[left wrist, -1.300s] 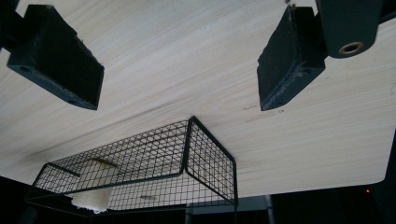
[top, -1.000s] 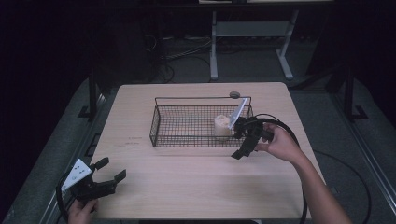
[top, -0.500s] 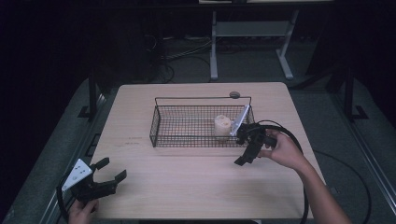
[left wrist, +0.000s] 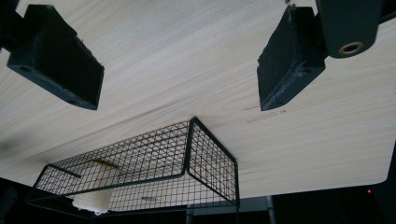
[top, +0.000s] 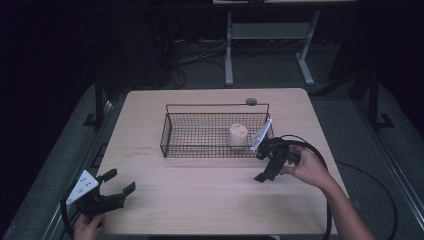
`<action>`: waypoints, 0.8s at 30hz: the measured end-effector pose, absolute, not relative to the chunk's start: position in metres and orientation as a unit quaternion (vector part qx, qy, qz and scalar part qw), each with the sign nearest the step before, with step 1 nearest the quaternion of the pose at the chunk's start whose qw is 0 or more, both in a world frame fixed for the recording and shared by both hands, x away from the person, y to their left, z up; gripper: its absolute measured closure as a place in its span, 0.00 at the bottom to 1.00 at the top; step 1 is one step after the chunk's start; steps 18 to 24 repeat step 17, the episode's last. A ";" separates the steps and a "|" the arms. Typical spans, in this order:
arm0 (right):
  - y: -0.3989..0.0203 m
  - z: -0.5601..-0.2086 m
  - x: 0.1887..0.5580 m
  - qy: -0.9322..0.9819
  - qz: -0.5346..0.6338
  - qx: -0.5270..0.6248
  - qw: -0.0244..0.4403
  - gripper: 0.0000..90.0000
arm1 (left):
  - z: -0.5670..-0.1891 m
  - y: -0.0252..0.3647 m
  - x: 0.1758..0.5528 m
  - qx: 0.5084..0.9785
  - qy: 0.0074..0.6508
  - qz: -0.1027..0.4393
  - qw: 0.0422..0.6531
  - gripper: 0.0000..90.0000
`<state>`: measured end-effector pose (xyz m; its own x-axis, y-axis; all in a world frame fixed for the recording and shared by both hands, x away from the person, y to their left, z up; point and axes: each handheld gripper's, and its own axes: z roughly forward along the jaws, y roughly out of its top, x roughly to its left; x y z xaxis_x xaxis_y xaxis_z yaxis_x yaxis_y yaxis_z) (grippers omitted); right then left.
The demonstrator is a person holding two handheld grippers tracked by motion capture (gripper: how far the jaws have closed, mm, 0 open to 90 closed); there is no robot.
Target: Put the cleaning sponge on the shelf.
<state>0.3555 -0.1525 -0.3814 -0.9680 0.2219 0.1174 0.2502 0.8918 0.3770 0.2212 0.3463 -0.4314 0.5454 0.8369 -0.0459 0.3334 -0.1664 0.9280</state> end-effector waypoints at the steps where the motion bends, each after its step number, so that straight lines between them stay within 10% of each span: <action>1: -0.153 -0.382 0.355 -0.972 -0.199 -0.120 0.035 0.18 | -0.431 0.346 0.221 0.722 0.405 0.251 0.502 0.15; 24: -0.155 -0.392 0.342 -0.973 -0.193 -0.119 0.033 0.18 | -0.432 0.345 0.222 0.722 0.406 0.249 0.502 0.16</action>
